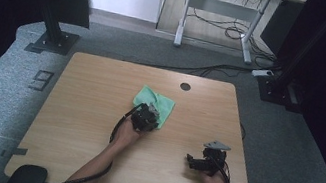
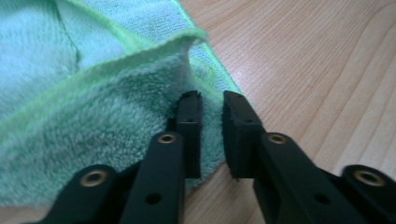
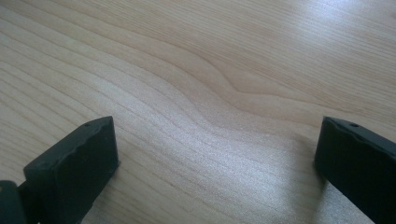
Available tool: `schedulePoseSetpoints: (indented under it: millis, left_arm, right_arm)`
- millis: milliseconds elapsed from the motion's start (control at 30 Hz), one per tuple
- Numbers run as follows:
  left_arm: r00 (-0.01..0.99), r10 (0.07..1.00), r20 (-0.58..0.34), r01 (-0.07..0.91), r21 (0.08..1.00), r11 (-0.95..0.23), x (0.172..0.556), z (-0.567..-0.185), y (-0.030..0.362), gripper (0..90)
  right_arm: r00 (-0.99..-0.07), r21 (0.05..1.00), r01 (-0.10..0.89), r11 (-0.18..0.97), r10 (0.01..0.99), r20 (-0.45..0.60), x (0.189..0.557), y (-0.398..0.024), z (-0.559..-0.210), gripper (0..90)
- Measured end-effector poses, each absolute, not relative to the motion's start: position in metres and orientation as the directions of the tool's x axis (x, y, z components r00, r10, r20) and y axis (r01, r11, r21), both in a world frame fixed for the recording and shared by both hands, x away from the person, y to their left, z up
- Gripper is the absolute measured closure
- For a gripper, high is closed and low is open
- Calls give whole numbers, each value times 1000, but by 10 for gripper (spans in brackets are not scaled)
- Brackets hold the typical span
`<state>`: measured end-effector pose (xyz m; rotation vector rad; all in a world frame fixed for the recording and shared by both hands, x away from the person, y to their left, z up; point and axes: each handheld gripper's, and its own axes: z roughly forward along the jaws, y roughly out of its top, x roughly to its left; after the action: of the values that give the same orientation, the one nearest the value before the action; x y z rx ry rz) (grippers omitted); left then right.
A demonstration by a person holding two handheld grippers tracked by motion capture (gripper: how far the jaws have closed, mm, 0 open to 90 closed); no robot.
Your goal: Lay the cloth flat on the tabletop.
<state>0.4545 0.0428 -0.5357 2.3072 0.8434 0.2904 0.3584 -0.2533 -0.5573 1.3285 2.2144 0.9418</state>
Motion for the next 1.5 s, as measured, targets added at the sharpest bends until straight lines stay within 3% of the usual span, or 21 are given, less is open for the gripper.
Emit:
schedulePoseSetpoints:
  millis: [100, 267, 1033, 1300, 1367, 1500]
  left_arm:
    - [772, 635, -23, 496, 646, -580, 454, -535, 45, 856]
    - [788, 615, -21, 492, 621, -610, 448, -532, 53, 861]
    - [785, 620, 4, 491, 607, -626, 401, -530, 118, 767]
    - [767, 642, -11, 510, 618, -599, 392, -530, 145, 654]
    - [767, 642, -5, 507, 619, -600, 388, -527, 150, 530]
    - [736, 677, -6, 523, 641, -562, 382, -517, 159, 425]
  right_arm:
    - [-474, 716, 618, 325, 880, 10, 358, -253, -557, 0]
    - [-475, 716, 618, 325, 880, 10, 358, -253, -557, 0]
    - [-468, 716, 621, 319, 884, 12, 358, -251, -557, 0]
    - [-470, 717, 620, 320, 883, 12, 358, -248, -557, 0]
    - [-474, 716, 618, 324, 881, 11, 358, -248, -557, 0]
    - [-483, 719, 613, 326, 875, 16, 358, -248, -556, 53]
